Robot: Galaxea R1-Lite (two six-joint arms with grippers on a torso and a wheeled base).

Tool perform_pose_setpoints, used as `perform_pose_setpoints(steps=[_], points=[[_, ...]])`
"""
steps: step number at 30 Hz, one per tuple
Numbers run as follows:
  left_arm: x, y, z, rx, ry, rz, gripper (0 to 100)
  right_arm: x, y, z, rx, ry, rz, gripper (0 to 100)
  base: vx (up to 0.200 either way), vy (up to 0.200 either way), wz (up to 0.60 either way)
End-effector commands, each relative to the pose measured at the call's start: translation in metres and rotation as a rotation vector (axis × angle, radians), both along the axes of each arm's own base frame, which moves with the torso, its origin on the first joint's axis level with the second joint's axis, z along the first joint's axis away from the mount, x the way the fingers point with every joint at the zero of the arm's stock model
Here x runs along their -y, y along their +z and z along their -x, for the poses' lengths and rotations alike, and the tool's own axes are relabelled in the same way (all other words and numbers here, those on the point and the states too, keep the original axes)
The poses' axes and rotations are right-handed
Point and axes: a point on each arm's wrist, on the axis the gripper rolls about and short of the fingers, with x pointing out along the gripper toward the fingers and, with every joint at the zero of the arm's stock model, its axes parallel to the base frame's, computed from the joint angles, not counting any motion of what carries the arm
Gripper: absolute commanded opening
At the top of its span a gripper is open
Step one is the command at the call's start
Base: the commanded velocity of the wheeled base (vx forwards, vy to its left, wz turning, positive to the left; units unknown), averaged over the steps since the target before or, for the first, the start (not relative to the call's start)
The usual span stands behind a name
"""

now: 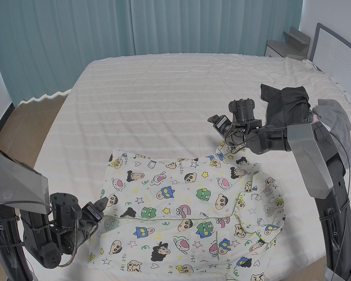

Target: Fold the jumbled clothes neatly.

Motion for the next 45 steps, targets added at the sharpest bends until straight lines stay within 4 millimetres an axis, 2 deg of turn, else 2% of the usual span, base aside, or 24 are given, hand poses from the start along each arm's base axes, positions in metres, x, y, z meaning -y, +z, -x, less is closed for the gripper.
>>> perform_pose_setpoints(steps=[1, 6, 11, 12, 21, 24, 25, 26, 31, 32, 33, 36, 37, 38, 41, 43, 44, 45], points=[[0.0, 0.0, 0.0, 0.0, 0.001, 0.001, 100, -0.007, 0.003, 0.003, 0.01, 0.028, -0.012, 100, 0.0, 0.0, 0.0], [0.0, 0.0, 0.0, 0.001, 0.002, 0.0, 100, -0.02, 0.001, 0.008, -0.009, 0.047, -0.044, 100, 0.0, 0.0, 0.0], [0.0, 0.0, 0.0, 0.001, 0.003, -0.001, 100, -0.023, 0.01, 0.011, -0.005, 0.042, -0.064, 100, 0.0, 0.0, 0.0], [0.0, 0.0, 0.0, 0.0, 0.0, -0.001, 100, -0.02, 0.016, 0.012, 0.0, 0.041, -0.065, 100, 0.0, 0.0, 0.0], [0.0, 0.0, 0.0, 0.001, 0.001, -0.001, 100, 0.001, 0.023, 0.006, -0.002, -0.01, -0.055, 100, 0.0, 0.0, 0.0], [0.0, 0.0, 0.0, 0.002, 0.001, -0.001, 100, 0.007, 0.039, 0.016, -0.053, -0.013, -0.018, 100, 0.0, 0.0, 0.0], [0.0, 0.0, 0.0, 0.002, 0.001, -0.001, 100, 0.007, 0.039, 0.016, -0.053, -0.013, -0.018, 100, 0.0, 0.0, 0.0], [0.0, 0.0, 0.0, 0.001, 0.002, 0.0, 100, 0.015, 0.048, 0.025, -0.122, 0.008, 0.056, 100, 0.0, 0.0, 0.0], [0.0, 0.001, 0.001, 0.001, 0.002, 0.0, 100, 0.018, 0.048, 0.028, -0.151, 0.021, 0.126, 100, 0.0, 0.0, 0.0], [-0.001, 0.002, 0.002, 0.005, 0.001, 0.002, 100, 0.024, 0.075, 0.035, -0.092, 0.005, 0.136, 100, 0.0, 0.0, 0.0], [-0.001, 0.004, 0.002, 0.008, -0.002, 0.005, 100, 0.025, 0.09, 0.04, -0.064, 0.005, 0.129, 100, 0.0, 0.0, 0.0], [-0.001, 0.008, 0.005, 0.015, -0.02, 0.018, 100, 0.036, 0.096, 0.069, -0.121, 0.019, 0.158, 100, 0.0, 0.0, 0.0], [-0.001, 0.008, 0.005, 0.015, -0.02, 0.018, 100, 0.036, 0.096, 0.069, -0.121, 0.019, 0.158, 100, 0.0, 0.0, 0.0], [-0.001, 0.009, 0.009, 0.002, -0.052, 0.037, 100, 0.046, 0.097, 0.096, -0.152, 0.05, 0.207, 100, 0.0, 0.0, 0.0], [-0.003, 0.014, 0.017, -0.009, -0.12, 0.08, 100, 0.07, 0.093, 0.135, -0.155, 0.103, 0.292, 100, 0.0, 0.0, 0.0], [-0.003, 0.014, 0.017, -0.009, -0.12, 0.08, 100, 0.07, 0.093, 0.135, -0.155, 0.103, 0.292, 100, 0.0, 0.0, 0.0], [-0.003, 0.018, 0.021, -0.01, -0.163, 0.106, 100, 0.097, 0.079, 0.169, -0.158, 0.145, 0.364, 100, 0.0, 0.0, 0.0], [-0.003, 0.017, 0.02, -0.015, -0.164, 0.107, 100, 0.11, 0.072, 0.183, -0.175, 0.154, 0.392, 100, 0.0, 0.0, 0.0]])
